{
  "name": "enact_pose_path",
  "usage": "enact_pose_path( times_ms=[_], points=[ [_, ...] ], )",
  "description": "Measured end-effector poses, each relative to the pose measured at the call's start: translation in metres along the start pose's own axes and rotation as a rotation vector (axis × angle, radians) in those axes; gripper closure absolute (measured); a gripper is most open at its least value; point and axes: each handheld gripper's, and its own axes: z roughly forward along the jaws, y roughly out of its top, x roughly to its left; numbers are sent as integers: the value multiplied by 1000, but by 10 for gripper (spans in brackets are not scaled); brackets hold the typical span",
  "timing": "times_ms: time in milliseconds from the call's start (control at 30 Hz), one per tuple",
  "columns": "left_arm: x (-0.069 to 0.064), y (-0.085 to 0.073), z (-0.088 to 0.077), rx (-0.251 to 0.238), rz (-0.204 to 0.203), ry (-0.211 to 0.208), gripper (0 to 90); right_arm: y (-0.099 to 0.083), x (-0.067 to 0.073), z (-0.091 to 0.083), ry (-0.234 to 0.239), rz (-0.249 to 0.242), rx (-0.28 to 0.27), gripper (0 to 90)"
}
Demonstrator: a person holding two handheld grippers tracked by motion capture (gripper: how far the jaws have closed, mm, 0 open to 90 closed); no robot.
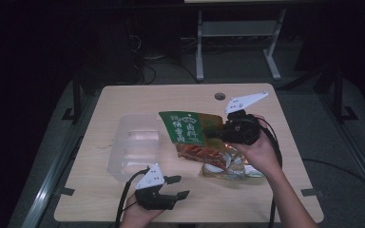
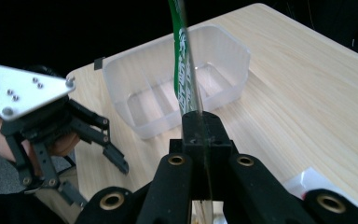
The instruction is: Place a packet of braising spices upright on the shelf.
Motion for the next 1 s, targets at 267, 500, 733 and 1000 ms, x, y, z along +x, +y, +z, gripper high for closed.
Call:
enact_pose_path(
  times_ms=[267, 500, 733, 1000],
  points=[
    [-2, -1, -1, 0, 14, -12, 416, 20, -2, 14, 19, -16, 1, 900],
    [-2, -1, -1, 6, 25, -13, 410, 35, -6, 26, 31, -33, -3, 900],
    [0, -1, -1, 1, 28, -9, 407, 52, -8, 42, 45, -35, 10, 900],
    [-2, -1, 0, -1, 38, -9, 404, 72, -10, 61, 65, -51, 6, 900]
  ],
)
